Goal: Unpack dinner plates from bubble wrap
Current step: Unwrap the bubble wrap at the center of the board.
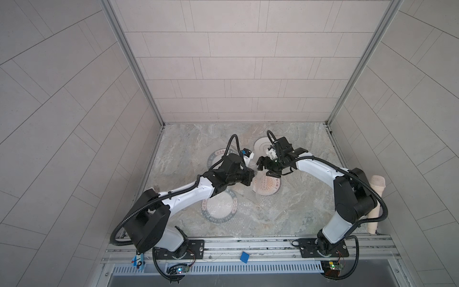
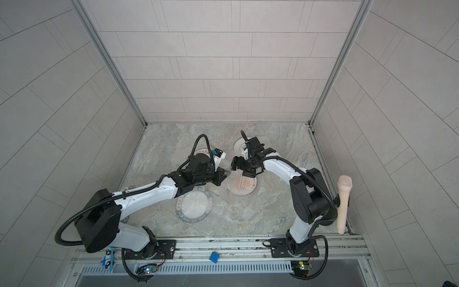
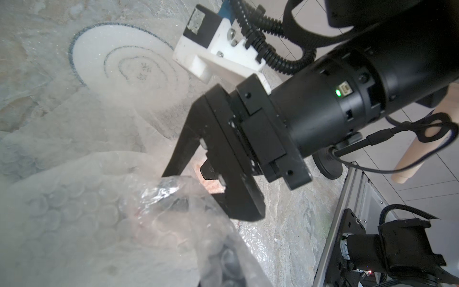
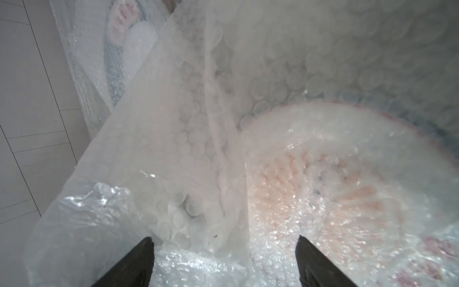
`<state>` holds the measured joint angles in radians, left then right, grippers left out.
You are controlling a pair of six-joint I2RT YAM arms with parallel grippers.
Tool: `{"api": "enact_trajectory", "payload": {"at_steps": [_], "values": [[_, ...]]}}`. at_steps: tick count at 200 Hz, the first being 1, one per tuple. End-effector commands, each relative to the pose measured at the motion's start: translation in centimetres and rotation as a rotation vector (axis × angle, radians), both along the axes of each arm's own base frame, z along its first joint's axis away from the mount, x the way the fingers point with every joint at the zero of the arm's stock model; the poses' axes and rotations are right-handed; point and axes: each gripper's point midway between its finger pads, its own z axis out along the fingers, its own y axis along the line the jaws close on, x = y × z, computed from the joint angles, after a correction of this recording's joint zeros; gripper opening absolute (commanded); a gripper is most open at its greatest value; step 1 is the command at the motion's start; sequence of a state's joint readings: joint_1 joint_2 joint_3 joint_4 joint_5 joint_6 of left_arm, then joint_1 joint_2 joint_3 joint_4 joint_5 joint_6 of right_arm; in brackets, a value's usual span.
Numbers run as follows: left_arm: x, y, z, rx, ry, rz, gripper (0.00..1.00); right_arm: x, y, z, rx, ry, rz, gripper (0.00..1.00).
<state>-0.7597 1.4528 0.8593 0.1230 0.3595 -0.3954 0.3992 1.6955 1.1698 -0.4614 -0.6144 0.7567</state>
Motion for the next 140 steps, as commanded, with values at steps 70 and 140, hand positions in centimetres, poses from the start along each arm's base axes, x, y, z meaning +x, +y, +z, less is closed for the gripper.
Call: {"api": "enact_trajectory", "payload": {"at_steps": [70, 140], "values": [[-1.2, 0.8, -4.6, 0.030, 0.098, 0.023, 0.00, 0.6, 3.3, -2.8, 0.062, 0.024, -0.017, 0.66], [-0.7, 1.0, -3.1, 0.019, 0.073, 0.051, 0.16, 0.3, 2.0, -0.5, 0.001, -0.028, -0.017, 0.00]]}}
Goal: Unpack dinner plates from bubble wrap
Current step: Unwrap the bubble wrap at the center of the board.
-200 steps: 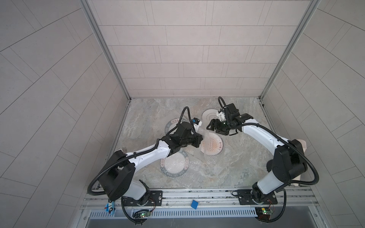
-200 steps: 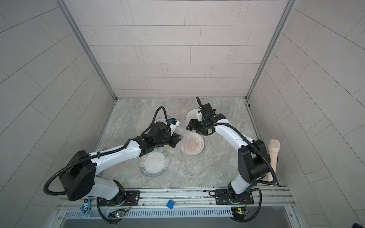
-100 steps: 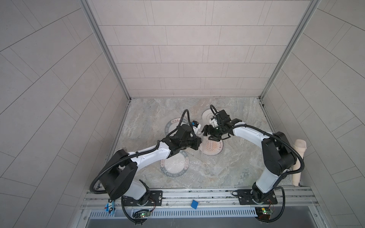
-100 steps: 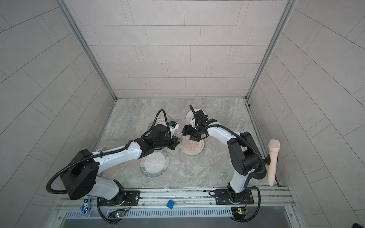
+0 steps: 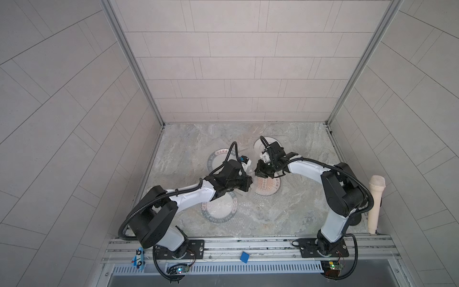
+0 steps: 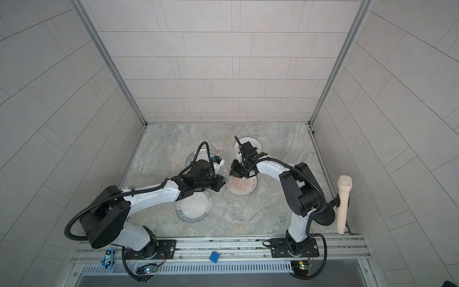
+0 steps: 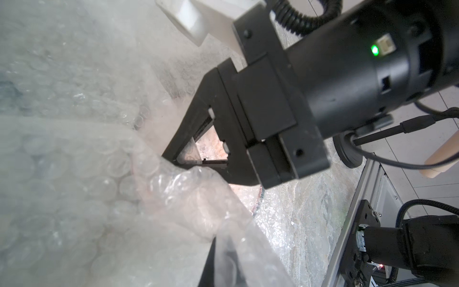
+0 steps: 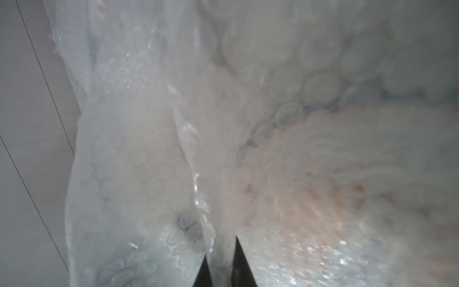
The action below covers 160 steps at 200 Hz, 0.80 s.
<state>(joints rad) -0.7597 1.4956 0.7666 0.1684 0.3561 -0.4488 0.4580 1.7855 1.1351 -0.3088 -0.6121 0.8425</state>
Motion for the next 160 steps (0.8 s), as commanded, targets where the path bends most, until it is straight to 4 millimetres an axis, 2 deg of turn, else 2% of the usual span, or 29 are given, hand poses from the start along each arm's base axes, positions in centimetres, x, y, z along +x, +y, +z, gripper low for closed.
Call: {"api": "enact_trajectory", "payload": {"at_steps": [1, 25, 65, 83, 102, 134, 160], "values": [[0.4, -0.1, 1.8, -0.024, -0.034, 0.020, 0.18, 0.0, -0.8, 2.6, -0.028, -0.053, -0.010, 0.00], [0.8, 0.4, 3.9, -0.018, -0.067, 0.042, 0.42, -0.3, -2.8, 3.8, -0.049, -0.068, -0.043, 0.00], [0.8, 1.3, 7.9, -0.057, -0.138, 0.071, 0.66, -1.1, -8.0, 6.0, -0.092, -0.097, -0.124, 0.00], [0.6, 1.6, 9.3, -0.055, -0.163, 0.069, 0.72, -1.8, -10.3, 6.5, -0.103, -0.094, -0.168, 0.00], [0.6, 1.8, 9.9, -0.044, -0.179, 0.063, 0.76, -2.6, -13.5, 6.5, -0.118, -0.084, -0.240, 0.00], [0.5, 1.2, 8.6, 0.005, -0.127, 0.026, 0.76, -4.5, -19.0, 5.5, -0.172, -0.046, -0.392, 0.00], [0.8, 0.7, 7.3, 0.042, -0.086, 0.008, 0.76, -5.8, -21.7, 3.7, -0.212, 0.005, -0.483, 0.00]]}}
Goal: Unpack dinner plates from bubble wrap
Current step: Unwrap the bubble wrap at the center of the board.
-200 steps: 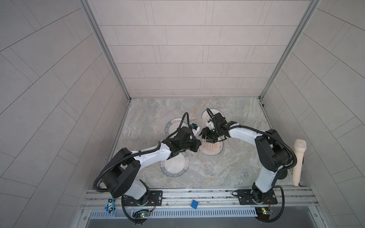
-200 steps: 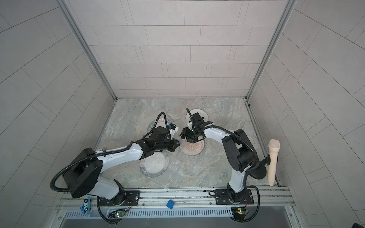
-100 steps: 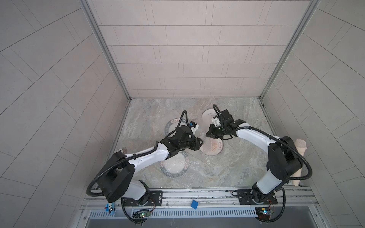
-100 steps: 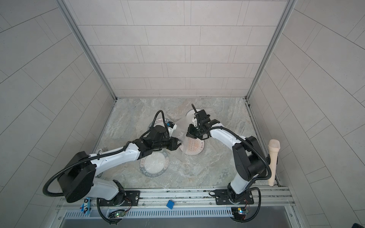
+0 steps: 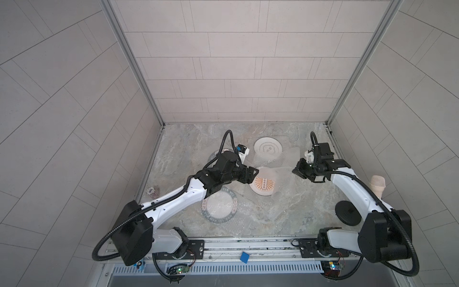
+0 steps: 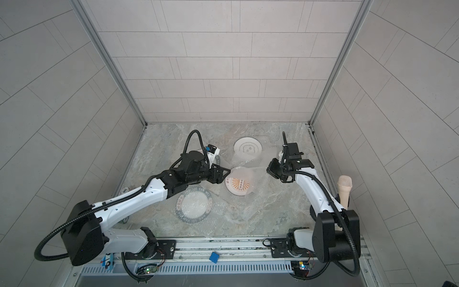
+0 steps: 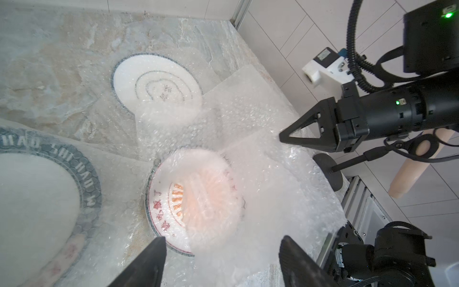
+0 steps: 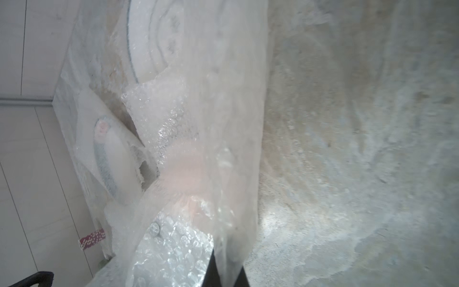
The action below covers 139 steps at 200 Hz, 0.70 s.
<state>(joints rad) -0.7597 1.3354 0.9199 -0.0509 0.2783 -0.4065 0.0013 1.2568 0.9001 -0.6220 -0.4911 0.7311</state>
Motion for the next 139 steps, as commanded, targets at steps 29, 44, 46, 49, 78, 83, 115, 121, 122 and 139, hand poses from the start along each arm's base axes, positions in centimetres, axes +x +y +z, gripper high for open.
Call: {"api": "enact_trajectory", "payload": {"at_steps": [29, 44, 46, 49, 78, 83, 115, 121, 122, 139], "values": [[-0.2, -1.5, -3.1, 0.087, 0.120, -0.074, 0.75, -2.7, -5.0, -3.8, -0.085, 0.132, -0.185, 0.24], [-0.2, -2.0, -4.3, 0.101, 0.165, -0.088, 0.73, -2.7, -6.3, -4.3, -0.069, 0.132, -0.247, 0.49], [-0.3, -2.1, -4.4, 0.105, 0.170, -0.091, 0.73, -2.8, -6.4, -4.4, -0.070, 0.133, -0.253, 0.53], [-0.3, -2.2, -4.6, 0.110, 0.178, -0.095, 0.73, -2.7, -6.7, -4.5, -0.071, 0.133, -0.263, 0.59], [-0.3, -3.2, -6.8, 0.152, 0.246, -0.112, 0.68, -2.2, -8.1, -3.8, -0.126, 0.102, -0.307, 0.92], [-0.2, -3.4, -7.3, 0.157, 0.260, -0.111, 0.67, -2.2, -8.4, -3.6, -0.140, 0.101, -0.316, 0.96], [-0.1, -5.2, -9.2, 0.155, 0.364, -0.135, 0.58, -1.6, -8.8, -1.3, -0.235, 0.036, -0.280, 0.99], [0.0, -5.5, -9.6, 0.154, 0.378, -0.137, 0.55, -1.3, -8.4, -0.4, -0.265, 0.005, -0.254, 0.98], [0.0, -5.6, -9.6, 0.154, 0.380, -0.138, 0.55, -1.3, -8.3, -0.3, -0.273, 0.002, -0.249, 0.98], [0.2, -6.1, -10.7, 0.167, 0.403, -0.133, 0.51, -1.3, -7.9, 2.7, -0.454, -0.057, -0.193, 0.97]]}}
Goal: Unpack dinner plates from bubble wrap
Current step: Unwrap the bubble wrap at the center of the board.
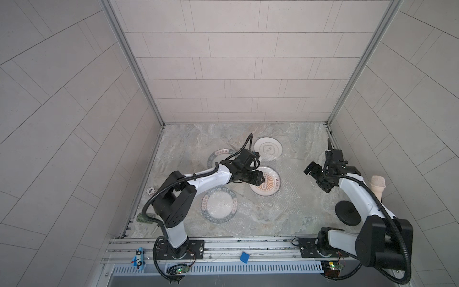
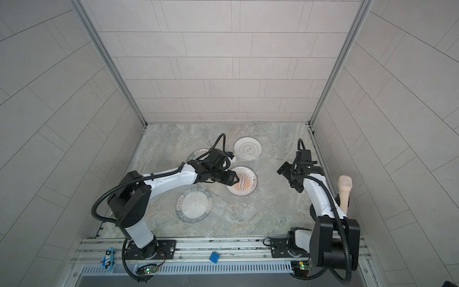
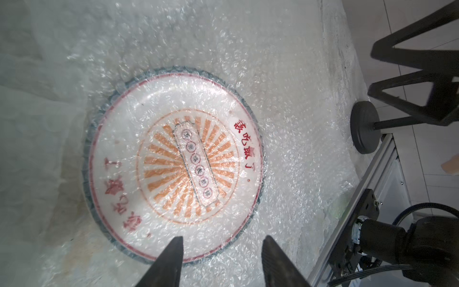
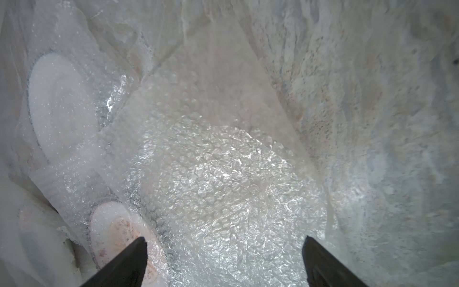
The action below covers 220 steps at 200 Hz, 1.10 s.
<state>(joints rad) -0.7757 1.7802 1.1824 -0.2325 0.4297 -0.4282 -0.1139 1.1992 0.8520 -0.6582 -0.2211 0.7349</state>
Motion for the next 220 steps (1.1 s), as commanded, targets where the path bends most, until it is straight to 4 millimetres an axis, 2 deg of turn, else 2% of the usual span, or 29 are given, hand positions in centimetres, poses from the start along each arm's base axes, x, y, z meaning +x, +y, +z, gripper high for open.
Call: {"api": "enact_trajectory", "payload": {"at_steps": [1, 11, 20, 37, 52, 79, 98, 142, 206, 220], "values": [[-0.4, -1.1, -0.6, -0.002, 0.058, -0.014, 0.50, 0.0, -0.2, 4.4, -0.245, -0.063, 0.065, 0.97], [-0.1, -1.1, -1.1, 0.007, 0.062, -0.001, 0.50, 0.0, -0.4, 6.0, -0.359, -0.075, 0.083, 0.97], [0.0, -1.2, -1.5, 0.013, 0.064, 0.006, 0.49, 0.0, -0.3, 6.4, -0.384, -0.084, 0.095, 0.97], [0.2, -1.1, -2.4, 0.028, 0.075, 0.013, 0.48, 1.0, 2.2, 6.0, -0.311, -0.120, 0.198, 0.93], [0.2, -1.0, -3.3, 0.044, 0.089, 0.020, 0.45, 1.5, 5.0, 4.3, -0.235, -0.089, 0.290, 0.91], [0.4, -0.6, -4.3, 0.071, 0.096, 0.039, 0.43, 1.6, 9.6, -0.1, -0.173, 0.040, 0.431, 0.84], [0.3, -0.4, -4.9, 0.086, 0.102, 0.043, 0.43, 1.6, 12.0, -1.7, -0.181, 0.066, 0.497, 0.82], [0.2, 0.2, -6.2, 0.121, 0.115, 0.051, 0.43, 1.6, 12.9, -4.8, -0.173, 0.130, 0.514, 0.70], [-0.1, 0.6, -7.3, 0.146, 0.131, 0.051, 0.42, 1.7, 13.2, -7.1, -0.224, 0.187, 0.533, 0.60], [-0.1, 0.7, -7.4, 0.150, 0.131, 0.050, 0.42, 1.9, 13.3, -7.3, -0.234, 0.192, 0.535, 0.53]]}}
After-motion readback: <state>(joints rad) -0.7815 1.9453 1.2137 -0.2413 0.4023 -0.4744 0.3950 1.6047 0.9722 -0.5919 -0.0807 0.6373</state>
